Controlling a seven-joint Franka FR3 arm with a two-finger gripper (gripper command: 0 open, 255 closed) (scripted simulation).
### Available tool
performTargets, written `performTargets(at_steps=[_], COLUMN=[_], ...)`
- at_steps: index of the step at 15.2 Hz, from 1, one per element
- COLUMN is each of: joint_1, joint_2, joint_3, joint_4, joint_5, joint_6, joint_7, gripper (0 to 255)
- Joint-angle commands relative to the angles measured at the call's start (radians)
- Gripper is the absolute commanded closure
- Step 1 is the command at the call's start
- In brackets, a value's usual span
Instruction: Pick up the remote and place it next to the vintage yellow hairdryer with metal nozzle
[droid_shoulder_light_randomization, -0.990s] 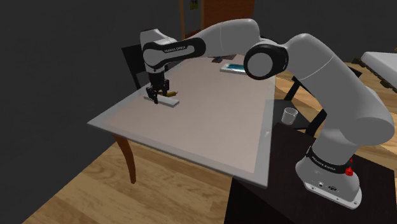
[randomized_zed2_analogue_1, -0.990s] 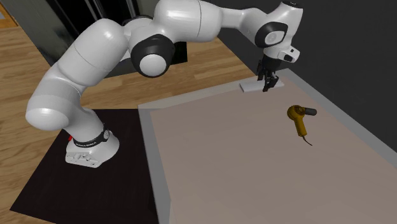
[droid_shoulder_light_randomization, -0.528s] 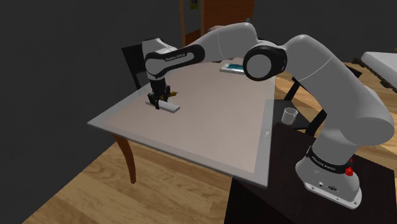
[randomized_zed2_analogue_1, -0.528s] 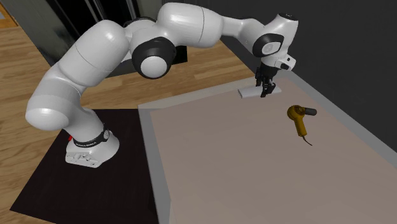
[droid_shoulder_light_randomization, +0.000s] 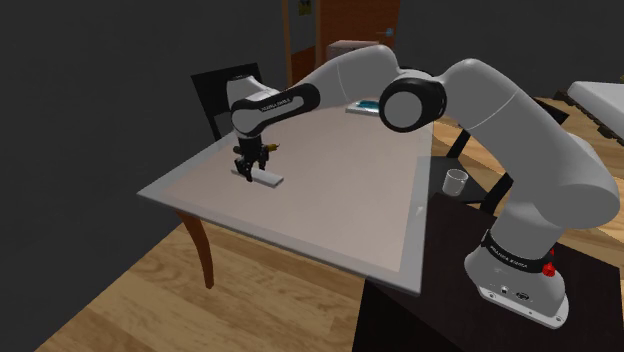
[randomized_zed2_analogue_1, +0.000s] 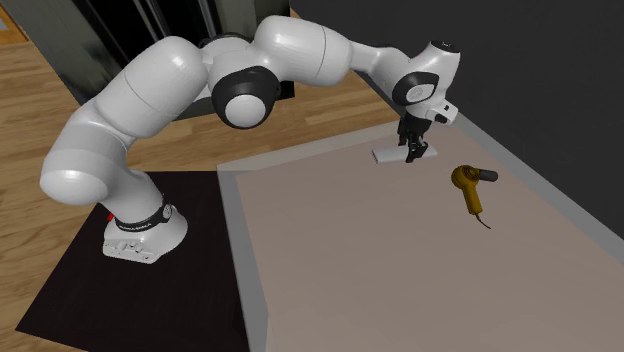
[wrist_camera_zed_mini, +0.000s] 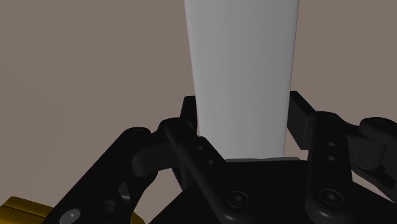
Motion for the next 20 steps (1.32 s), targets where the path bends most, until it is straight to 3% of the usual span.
performTargets(at_steps=[1,11,12,17,20], joint_1=[0.000,0.000,0.000,0.000,-0.001], joint_2=[0.013,0.031,0.030,0.031,-0.017], joint_3=[-0.001,-0.002,-0.002,-0.002,0.001], joint_4=[-0.006,-0.008,-0.008,-0.008,0.010], joint_5=[-0.001,-0.002,-0.002,-0.002,0.001], joint_6=[0.019,0.039,0.040,0.040,-0.025], joint_7=[0.000,0.000,0.000,0.000,-0.002], gripper=[255,255,0,0,0])
